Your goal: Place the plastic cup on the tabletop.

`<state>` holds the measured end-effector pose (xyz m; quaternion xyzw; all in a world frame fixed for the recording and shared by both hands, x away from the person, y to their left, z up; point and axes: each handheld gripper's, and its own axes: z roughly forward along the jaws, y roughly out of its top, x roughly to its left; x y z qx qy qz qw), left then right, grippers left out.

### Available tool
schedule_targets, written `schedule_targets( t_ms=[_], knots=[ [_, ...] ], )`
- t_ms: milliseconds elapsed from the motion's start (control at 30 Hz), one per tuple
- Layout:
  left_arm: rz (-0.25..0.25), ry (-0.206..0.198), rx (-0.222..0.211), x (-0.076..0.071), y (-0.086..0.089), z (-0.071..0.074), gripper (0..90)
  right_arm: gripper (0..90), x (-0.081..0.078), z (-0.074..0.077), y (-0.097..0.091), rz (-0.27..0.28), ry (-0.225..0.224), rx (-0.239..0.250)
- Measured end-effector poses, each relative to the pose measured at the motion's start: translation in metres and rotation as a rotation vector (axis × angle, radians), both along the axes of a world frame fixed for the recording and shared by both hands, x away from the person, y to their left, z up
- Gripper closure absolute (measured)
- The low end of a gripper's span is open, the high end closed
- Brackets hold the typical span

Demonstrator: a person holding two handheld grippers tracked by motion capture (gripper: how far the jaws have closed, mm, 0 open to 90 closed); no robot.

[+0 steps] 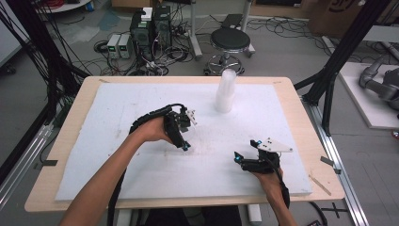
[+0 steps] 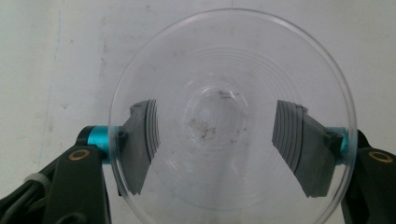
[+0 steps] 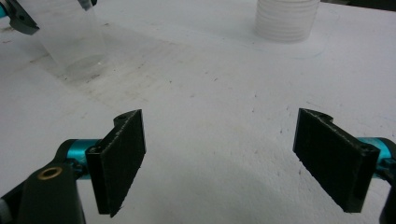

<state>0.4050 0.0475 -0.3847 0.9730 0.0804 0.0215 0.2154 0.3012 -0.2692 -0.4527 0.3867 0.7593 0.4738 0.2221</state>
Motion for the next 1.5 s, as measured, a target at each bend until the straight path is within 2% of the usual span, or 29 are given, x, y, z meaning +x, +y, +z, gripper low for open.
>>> schedule_targets(
  t_ms=[133, 333, 400, 500, 633, 833, 900, 1000, 1100, 1167, 1300, 1500],
  knots=[
    [0.0, 0.001, -0.018, -0.001, -0.001, -0.003, 31.5, 16.6, 0.0, 0.0, 0.0, 0.001, -0.001, 0.0],
    [0.006, -0.003, -0.016, -0.002, -0.002, -0.004, 31.1, 16.6, 0.001, 0.0, 0.0, 0.003, 0.006, 0.0],
    [0.009, -0.003, -0.013, -0.001, -0.002, -0.005, 28.0, 16.6, 0.001, 0.0, 0.0, 0.003, 0.007, 0.0],
    [-0.002, 0.016, -0.016, -0.002, -0.002, -0.01, 16.1, 16.6, 0.001, 0.0, 0.0, 0.004, 0.006, 0.0],
    [0.016, 0.021, -0.047, 0.0, 0.002, -0.013, 13.2, 16.6, 0.001, 0.0, -0.001, 0.005, 0.001, 0.002],
    [0.023, 0.034, -0.07, -0.002, 0.009, -0.015, 13.1, 16.6, 0.001, 0.0, 0.0, 0.004, 0.009, 0.002],
    [0.028, 0.031, -0.067, -0.003, 0.013, -0.013, 13.1, 16.6, 0.001, 0.0, -0.001, 0.004, 0.005, 0.003],
    [0.047, 0.021, -0.089, -0.004, 0.022, -0.007, 13.1, 16.6, 0.001, 0.0, -0.001, 0.014, 0.007, 0.006],
    [0.052, 0.023, -0.079, -0.006, 0.029, -0.005, 13.1, 16.6, 0.001, 0.0, -0.001, 0.018, 0.009, 0.01],
    [0.073, 0.023, -0.102, -0.008, 0.038, -0.003, 13.1, 16.6, 0.001, 0.0, -0.001, 0.017, 0.009, 0.008],
    [0.102, 0.025, -0.114, -0.013, 0.055, -0.007, 13.1, 16.6, 0.0, 0.0, -0.001, 0.019, 0.0, 0.005],
    [0.15, 0.014, -0.165, -0.027, 0.082, -0.012, 13.1, 16.6, -0.001, 0.0, -0.002, 0.021, -0.012, 0.01]
  ],
)
